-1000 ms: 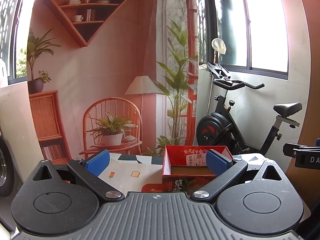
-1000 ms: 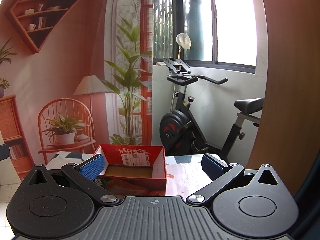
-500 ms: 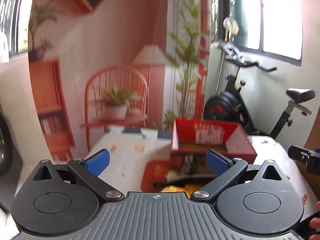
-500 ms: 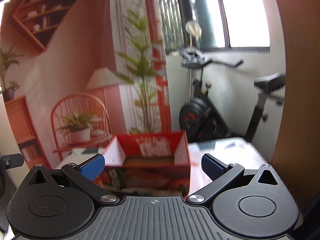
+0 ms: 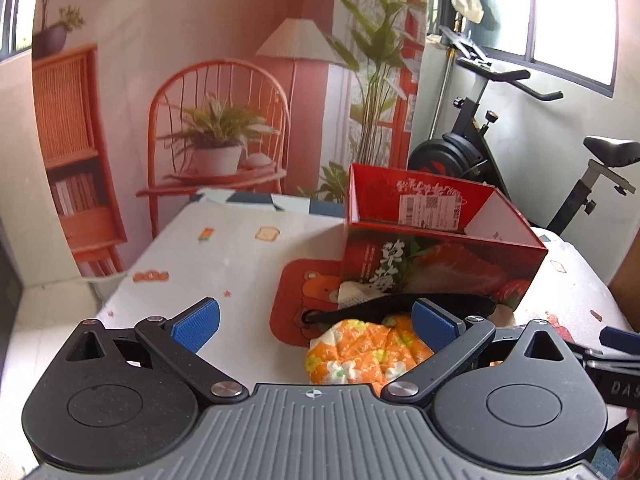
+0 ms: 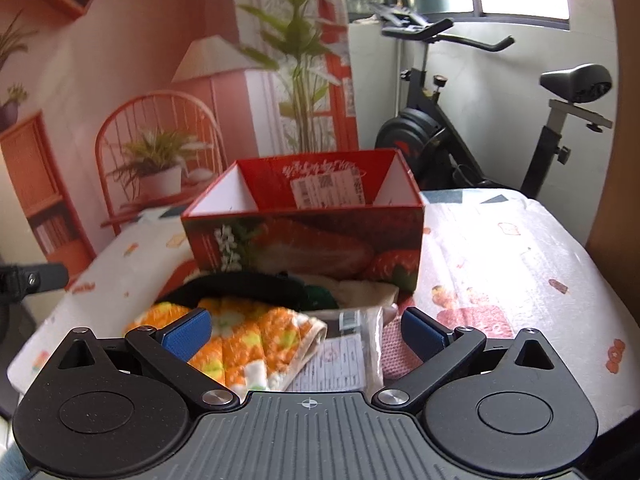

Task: Organize soft objects
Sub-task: 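Lower the left tool onto the orange floral oven mitt and close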

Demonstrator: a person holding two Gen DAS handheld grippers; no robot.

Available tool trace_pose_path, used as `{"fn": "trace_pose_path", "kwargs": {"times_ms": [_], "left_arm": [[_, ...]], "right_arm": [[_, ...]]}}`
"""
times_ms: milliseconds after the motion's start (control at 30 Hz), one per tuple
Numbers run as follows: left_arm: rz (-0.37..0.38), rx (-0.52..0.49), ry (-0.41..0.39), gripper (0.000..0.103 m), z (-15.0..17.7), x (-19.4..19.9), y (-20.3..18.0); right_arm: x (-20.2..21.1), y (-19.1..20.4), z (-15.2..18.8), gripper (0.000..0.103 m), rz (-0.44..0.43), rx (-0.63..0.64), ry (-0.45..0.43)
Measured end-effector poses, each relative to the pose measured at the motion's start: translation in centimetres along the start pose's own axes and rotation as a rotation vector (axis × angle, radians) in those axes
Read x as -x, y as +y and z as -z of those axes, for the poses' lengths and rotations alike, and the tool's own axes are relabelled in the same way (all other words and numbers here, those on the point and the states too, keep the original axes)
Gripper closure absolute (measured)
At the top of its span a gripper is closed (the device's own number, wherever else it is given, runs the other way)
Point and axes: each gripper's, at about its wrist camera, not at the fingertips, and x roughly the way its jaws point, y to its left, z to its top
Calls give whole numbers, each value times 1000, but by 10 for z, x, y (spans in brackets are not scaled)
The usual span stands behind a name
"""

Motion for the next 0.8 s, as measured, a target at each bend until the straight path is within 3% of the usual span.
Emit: {"fn": "trace_pose_path", "kwargs": {"times_ms": [133,300,467,633,700,800], "left_arm": [[-14,0,13,1,11,-12,1],[-2,19,38,2,19,-21,4],[-22,16,49,3,26,-22,6],[2,43,85,9,30,-27,11],[8,52,94,11,31,-28,12],[9,58,101,13,33,-27,13]], "right_arm": [[-9,-3,10,1,-23,-31,49],[-18,-1,17,0,57,-45,101],[-18,0,22,3,-11,-48,107],[-18,8,28,27,-69,-24,144],[-17,10,30,33,-88,-23,161],[-18,14,33,35,-107,-22,185]]}}
